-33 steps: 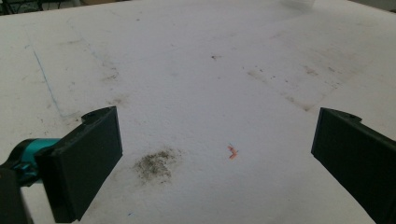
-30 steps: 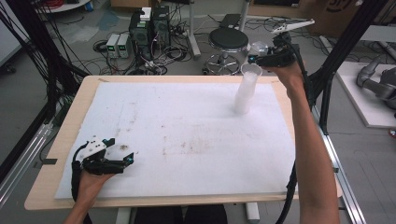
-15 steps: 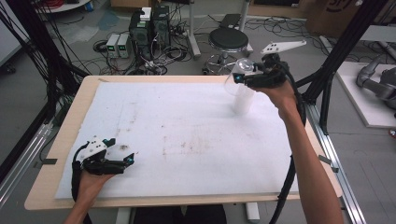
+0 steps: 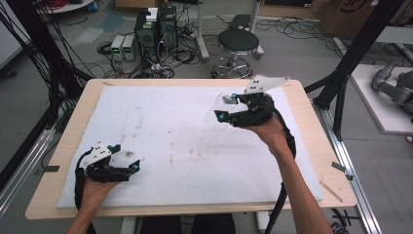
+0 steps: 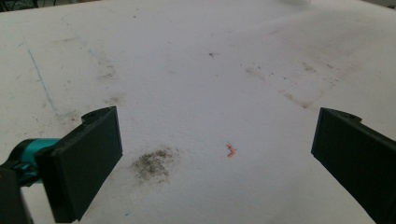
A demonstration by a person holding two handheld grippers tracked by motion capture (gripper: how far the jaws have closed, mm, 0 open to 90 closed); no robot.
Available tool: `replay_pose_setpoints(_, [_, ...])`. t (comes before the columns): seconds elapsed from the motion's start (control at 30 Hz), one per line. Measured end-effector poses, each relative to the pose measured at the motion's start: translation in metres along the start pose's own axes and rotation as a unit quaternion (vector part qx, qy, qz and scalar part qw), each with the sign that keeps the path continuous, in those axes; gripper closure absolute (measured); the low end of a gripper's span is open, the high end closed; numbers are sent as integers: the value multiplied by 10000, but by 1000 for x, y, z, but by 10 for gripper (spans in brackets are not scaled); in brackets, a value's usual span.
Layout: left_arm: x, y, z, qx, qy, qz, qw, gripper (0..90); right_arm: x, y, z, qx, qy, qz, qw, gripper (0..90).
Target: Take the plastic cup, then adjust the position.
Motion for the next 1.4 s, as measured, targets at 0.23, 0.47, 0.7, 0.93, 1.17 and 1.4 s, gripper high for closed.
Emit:
replay_pose_setpoints(0.23, [0,0,0,22,10,19,10000,18,23,21,13,37,-157,-266,9995,403])
replay_pose_setpoints(0.47, [0,0,0,-7,-9,20,10000,18,33,41,30,174,-154,-296,9993,404])
replay_pose_setpoints(0.7, [0,0,0,13,1,19,10000,18,42,53,40,417,-274,-402,9979,406])
replay_pose_setpoints(0.93, [0,0,0,-1,16,7,10000,18,46,63,45,675,-416,-477,9957,407])
replay_pose_setpoints(1.17, [-1,0,0,7,49,-4,10000,18,45,64,45,683,-419,-473,9957,407])
replay_pose_setpoints(1.4, [0,0,0,-9,26,36,10000,18,42,63,46,652,-359,-468,9961,407])
Point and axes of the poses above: each handheld gripper's, and its own axes: y roughly forward along the jaws, z roughly out of its underside, x roughly to its left, the point moved 1 cm from there along y, roughly forward along the jaws, and after that the axes turned 3 degrees about x, right-handed, at the moved point
